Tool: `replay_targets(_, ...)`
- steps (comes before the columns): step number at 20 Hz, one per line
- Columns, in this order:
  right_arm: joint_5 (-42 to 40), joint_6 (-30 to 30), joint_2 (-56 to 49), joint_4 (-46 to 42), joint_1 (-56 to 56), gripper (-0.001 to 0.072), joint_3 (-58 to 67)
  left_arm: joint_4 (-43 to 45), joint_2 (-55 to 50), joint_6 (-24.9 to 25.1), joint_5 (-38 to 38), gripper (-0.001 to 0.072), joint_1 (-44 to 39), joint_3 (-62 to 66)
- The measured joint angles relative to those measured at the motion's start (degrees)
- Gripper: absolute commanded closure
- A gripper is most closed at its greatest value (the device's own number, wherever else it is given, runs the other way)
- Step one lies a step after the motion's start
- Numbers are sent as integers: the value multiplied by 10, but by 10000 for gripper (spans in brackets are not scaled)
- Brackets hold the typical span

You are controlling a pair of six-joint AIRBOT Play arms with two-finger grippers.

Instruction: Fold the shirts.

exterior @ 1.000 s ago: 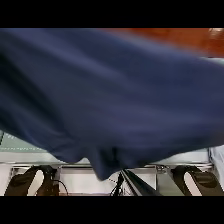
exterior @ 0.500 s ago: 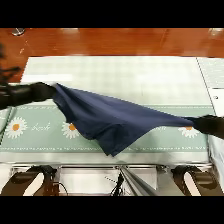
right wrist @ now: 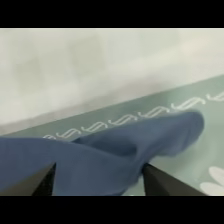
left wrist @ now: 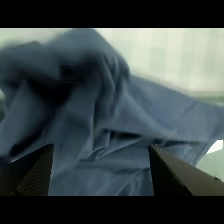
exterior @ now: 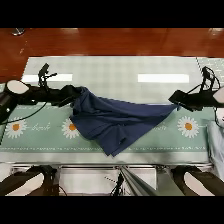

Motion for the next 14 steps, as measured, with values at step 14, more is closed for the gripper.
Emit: replay_targets(14,48,-137,82,106,-244,93,-198,-29,47,56,-149,6,125,-223)
